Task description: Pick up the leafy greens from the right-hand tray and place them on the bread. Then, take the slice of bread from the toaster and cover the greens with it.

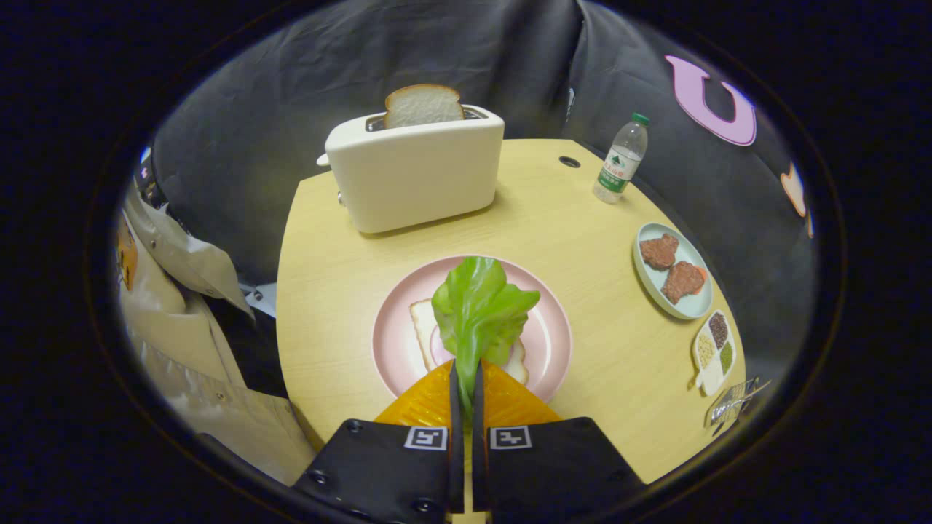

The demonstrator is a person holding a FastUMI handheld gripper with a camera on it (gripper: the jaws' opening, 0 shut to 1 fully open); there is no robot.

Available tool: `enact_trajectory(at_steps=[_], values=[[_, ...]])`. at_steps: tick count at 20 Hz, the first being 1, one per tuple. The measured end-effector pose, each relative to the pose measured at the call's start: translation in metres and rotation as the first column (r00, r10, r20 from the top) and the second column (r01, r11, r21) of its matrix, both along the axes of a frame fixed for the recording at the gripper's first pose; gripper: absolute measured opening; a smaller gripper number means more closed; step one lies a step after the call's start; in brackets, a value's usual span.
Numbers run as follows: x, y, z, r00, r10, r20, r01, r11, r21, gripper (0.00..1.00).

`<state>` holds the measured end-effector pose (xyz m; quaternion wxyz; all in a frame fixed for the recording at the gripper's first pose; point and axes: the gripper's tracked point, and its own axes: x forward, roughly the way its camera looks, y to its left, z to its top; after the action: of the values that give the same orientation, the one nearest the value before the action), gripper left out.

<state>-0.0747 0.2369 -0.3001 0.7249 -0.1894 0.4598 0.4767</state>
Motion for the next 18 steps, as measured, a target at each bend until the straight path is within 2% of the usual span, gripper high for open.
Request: enact_trajectory(at_steps=[3, 12, 18], values=[[-0.003, 0.013, -0.006, 1.0, 0.017, -0.023, -0.017, 1.0, 0.004, 0.13], [-0.007, 0.036, -0.023, 0.995, 0.049, -0.082, -0.049, 0.999, 0.002, 0.13], [0.007, 0.03, -0.036, 0.998, 0.003, -0.066, -0.005, 1.0, -0.025, 0.58]])
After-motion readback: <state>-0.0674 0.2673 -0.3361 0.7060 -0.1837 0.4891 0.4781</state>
